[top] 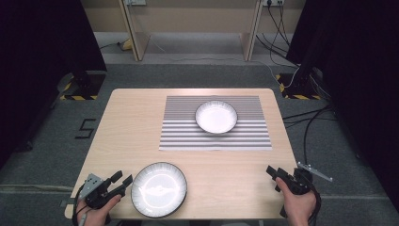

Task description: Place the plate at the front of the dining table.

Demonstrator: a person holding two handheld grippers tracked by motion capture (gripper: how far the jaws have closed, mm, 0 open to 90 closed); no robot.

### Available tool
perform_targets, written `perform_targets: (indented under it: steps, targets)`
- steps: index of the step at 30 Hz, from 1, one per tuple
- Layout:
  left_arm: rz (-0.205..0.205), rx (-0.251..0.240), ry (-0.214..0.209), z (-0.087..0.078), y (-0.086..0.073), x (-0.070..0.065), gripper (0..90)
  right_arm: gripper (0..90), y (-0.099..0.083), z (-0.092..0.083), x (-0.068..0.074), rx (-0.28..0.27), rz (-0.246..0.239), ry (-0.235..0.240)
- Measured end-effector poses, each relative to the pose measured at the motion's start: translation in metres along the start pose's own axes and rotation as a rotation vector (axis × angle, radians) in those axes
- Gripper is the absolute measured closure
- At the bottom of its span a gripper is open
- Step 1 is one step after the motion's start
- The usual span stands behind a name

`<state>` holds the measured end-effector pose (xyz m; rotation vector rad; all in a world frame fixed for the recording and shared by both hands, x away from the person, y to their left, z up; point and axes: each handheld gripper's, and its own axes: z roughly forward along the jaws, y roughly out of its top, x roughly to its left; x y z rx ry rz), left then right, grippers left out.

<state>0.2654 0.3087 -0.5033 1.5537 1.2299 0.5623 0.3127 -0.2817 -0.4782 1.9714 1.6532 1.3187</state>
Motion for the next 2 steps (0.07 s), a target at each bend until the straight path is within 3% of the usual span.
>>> perform_targets:
  steps: [2]
  targets:
    - [-0.001, -0.005, 0.004, -0.0005, 0.0005, 0.0003, 46.7, 45.7, 0.0065, 0.0037, 0.0054, -0.006, -0.011, 0.012]
